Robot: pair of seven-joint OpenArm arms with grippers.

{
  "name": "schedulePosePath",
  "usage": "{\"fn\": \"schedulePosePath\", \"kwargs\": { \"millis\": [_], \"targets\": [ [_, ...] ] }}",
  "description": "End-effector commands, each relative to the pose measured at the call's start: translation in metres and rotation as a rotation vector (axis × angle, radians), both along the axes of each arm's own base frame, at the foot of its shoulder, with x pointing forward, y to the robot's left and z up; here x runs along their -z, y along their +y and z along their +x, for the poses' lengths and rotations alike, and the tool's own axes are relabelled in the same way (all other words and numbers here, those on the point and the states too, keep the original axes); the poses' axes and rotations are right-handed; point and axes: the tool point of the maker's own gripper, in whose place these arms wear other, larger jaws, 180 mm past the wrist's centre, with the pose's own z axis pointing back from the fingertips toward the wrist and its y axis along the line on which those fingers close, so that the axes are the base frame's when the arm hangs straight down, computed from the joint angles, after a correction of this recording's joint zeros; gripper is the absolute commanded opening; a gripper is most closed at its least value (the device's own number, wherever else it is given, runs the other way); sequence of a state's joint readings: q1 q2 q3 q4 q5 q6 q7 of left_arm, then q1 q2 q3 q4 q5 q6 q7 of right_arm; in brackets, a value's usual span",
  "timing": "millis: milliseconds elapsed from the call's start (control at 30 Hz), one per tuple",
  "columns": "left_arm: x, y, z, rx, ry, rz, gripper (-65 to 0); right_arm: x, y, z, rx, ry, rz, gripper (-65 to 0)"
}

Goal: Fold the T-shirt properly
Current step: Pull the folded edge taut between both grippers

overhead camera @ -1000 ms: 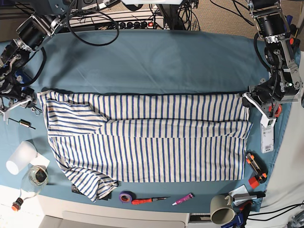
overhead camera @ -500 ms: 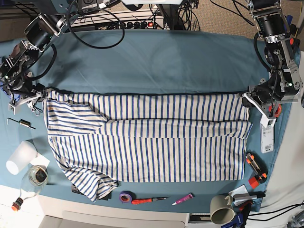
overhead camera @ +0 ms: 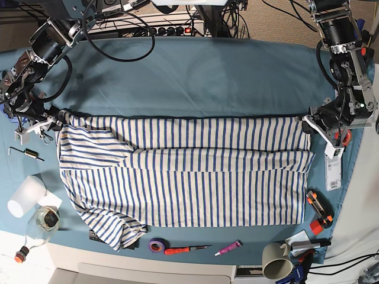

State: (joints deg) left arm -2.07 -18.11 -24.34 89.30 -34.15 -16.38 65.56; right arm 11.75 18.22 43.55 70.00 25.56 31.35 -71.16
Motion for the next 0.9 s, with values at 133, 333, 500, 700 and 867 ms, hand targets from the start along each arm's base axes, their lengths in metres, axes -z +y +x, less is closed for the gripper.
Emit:
{"fn": "schedulePosePath", "kwargs": {
  "millis": [133, 333, 500, 700, 867],
  "targets": [
    [-0.014, 0.004, 0.011, 0.0, -0.054, 0.01, -65.0, 0.002, -0.002, -0.006, -0.009, 0.049, -0.007, -54.9],
    [-0.012, -0.007, 0.011, 0.025, -0.06, -0.011, -65.0, 0.001, -0.003, -0.006, -0.009, 0.047, -0.008, -65.0],
    [-0.014, -0.014, 0.01, 0.052, -0.066, -0.037, -65.0, -0.008, -0.003, -0.001, -0.012, 0.013, -0.013, -65.0],
    [-0.015, -0.001, 0.004, 0.066, -0.028, -0.009, -65.0, -0.045, 0.005, 0.009, -0.059, -0.066, -0.029, -65.0],
    [-0.017, 0.01, 0.001, 0.073, -0.011, 0.015, -65.0, -0.064, 0.001, 0.005, -0.075, -0.09, -0.097, -65.0]
  ]
}}
